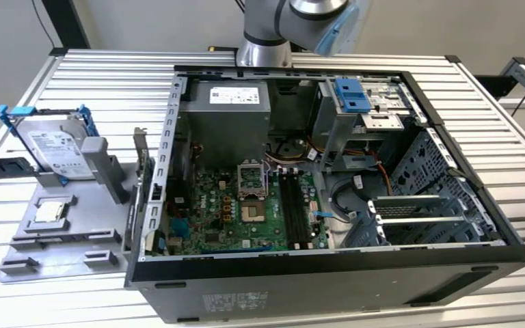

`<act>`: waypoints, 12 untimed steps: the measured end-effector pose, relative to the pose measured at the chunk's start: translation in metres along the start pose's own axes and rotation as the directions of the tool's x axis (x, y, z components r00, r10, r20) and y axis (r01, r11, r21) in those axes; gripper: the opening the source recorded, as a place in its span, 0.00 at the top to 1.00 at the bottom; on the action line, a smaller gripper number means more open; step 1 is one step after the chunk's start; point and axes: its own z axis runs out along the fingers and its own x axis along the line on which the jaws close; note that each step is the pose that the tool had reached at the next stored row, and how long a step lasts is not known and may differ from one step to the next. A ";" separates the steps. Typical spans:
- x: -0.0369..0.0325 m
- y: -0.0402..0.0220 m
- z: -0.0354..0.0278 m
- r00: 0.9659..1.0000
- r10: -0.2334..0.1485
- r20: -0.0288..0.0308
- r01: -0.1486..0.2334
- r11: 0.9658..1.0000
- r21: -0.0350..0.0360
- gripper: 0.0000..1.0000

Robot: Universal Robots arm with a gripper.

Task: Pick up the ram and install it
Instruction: 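Pick up the ram and move it above insertion slot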

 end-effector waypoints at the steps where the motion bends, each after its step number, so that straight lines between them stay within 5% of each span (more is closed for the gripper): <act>1: 0.0001 -0.0011 -0.0001 1.000 0.000 0.000 0.000 1.000 0.000 1.00; 12: 0.0027 -0.0489 0.0003 1.000 -0.001 0.000 0.001 1.000 0.000 1.00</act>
